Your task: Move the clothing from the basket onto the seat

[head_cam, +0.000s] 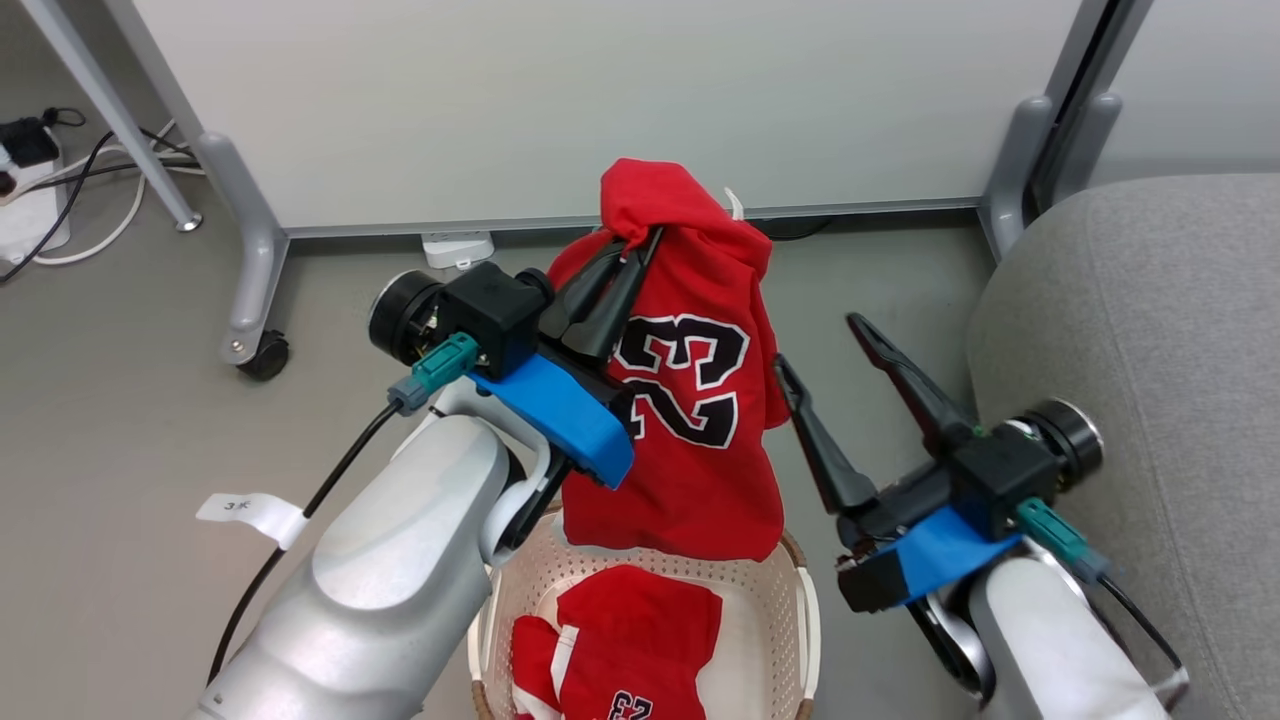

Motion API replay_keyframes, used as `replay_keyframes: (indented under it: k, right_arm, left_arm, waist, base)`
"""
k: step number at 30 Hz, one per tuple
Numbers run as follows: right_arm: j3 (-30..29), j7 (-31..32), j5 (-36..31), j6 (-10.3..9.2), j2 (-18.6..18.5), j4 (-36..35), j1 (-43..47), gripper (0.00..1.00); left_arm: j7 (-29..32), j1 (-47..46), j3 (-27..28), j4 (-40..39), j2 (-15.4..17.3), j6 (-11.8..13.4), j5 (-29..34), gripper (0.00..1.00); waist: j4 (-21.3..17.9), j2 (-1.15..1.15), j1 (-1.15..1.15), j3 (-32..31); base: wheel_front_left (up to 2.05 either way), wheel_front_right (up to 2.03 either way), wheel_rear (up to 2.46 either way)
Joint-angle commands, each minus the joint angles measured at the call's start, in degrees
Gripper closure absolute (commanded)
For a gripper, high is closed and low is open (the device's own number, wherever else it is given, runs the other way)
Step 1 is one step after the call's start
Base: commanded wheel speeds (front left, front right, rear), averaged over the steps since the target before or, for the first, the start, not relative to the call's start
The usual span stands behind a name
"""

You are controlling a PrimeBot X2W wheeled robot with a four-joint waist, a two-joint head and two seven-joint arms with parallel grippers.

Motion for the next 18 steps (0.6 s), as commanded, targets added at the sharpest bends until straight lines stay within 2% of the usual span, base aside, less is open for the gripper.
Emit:
replay_keyframes:
  k: [1, 7, 18]
  right_arm:
    - [0.7, -0.2, 0.6, 0.03, -0.5, 0.6, -0.9, 0.00]
    - [5.4, -0.2, 1.9, 0.03, -1.3, 6.8, -6.7, 0.00]
    - [12.5, -0.2, 5.3, 0.03, 0.2, 17.7, -14.9, 0.00]
  left_arm:
    - [-0.3, -0.9, 0.0, -0.3, 0.0, 0.0, 0.1, 1.00]
    - [-0.3, -0.9, -0.3, -1.1, -0.8, 0.0, 0.5, 1.00]
    - [-0.3, -1.3, -0.9, -2.2, -1.6, 0.0, 1.1, 1.00]
  waist:
    - [0.4, 0.00, 0.00, 0.2]
    - [1.8, 0.00, 0.00, 1.3]
    - [3.3, 0.00, 0.00, 2.9]
  base:
    - [0.00, 0.00, 0.00]
    - [0.00, 0.00, 0.00]
    - [0.00, 0.00, 0.00]
